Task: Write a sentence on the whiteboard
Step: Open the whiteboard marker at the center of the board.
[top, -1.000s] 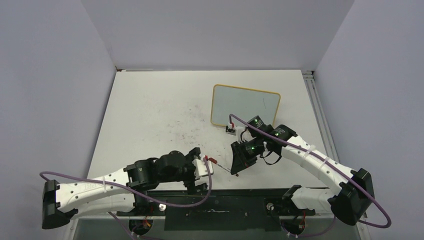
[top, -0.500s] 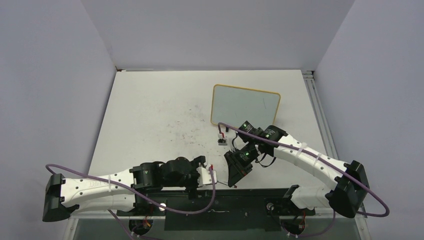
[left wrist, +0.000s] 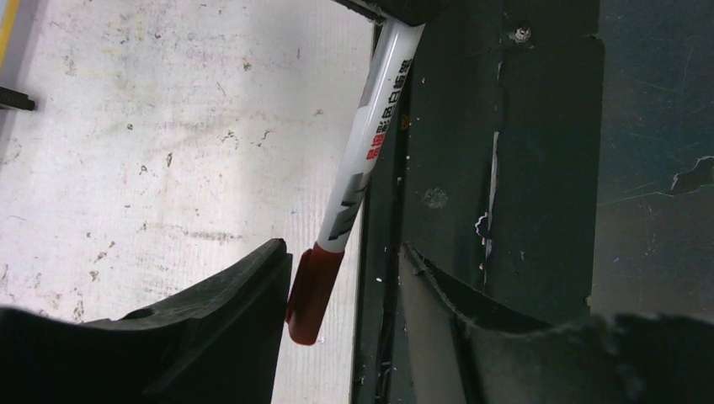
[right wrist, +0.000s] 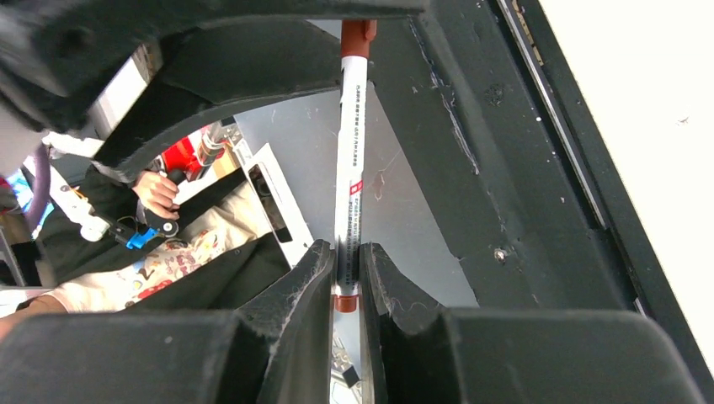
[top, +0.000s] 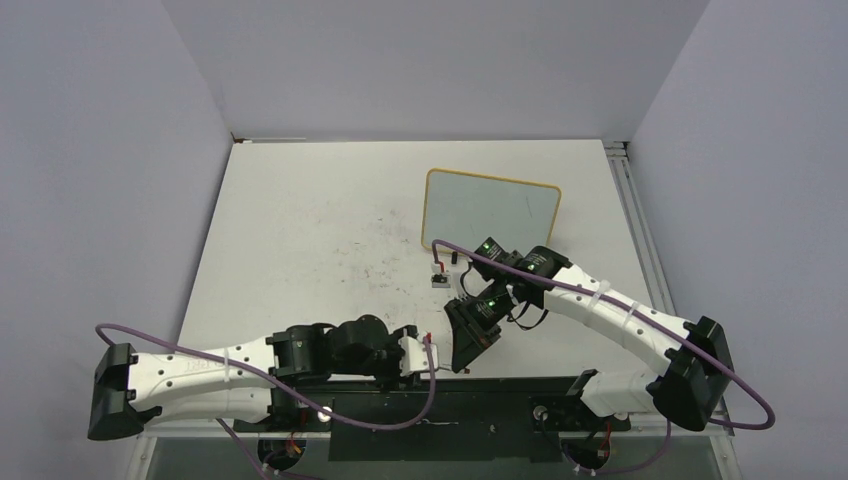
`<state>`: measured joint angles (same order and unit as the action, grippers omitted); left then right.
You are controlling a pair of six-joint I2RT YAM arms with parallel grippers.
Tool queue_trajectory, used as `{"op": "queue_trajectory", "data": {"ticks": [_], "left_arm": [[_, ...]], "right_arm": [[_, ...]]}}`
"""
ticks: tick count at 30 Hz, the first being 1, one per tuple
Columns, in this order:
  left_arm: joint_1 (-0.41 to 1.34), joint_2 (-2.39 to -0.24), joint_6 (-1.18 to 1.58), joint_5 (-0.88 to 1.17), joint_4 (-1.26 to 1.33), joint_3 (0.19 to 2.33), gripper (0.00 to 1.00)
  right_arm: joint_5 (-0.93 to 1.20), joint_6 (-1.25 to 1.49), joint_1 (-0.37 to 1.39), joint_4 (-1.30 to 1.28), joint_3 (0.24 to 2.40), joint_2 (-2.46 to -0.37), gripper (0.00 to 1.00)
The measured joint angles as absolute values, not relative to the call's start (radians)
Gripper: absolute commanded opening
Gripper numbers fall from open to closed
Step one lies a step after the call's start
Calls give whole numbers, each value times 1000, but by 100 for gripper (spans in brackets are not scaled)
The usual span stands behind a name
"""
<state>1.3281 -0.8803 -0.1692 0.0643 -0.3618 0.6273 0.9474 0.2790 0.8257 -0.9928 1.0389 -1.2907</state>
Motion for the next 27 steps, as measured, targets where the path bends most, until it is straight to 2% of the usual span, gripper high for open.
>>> {"op": "queue_trajectory", "data": {"ticks": [7, 11, 13, 20, 23, 27], "left_arm": [[1369, -947, -168, 42, -364, 628, 23], [1374, -958, -171, 34, -370, 628, 1], [1382, -958, -172, 34, -374, 628, 0], [1366, -945, -159, 15, -374, 629, 0], [1335, -930, -154, 33, -376, 631, 0], [1267, -934, -151, 96, -393, 655, 0]], "right_arm": [[962, 275, 826, -998, 1047, -1291, 5], [960, 270, 823, -997, 1047, -1291, 5], [959, 269, 810, -994, 1047, -1291, 8], [942, 283, 752, -963, 1047, -1274, 74], [923, 305, 723, -914, 1032, -1225, 86], [872, 358, 708, -831, 1002, -1119, 90]]}}
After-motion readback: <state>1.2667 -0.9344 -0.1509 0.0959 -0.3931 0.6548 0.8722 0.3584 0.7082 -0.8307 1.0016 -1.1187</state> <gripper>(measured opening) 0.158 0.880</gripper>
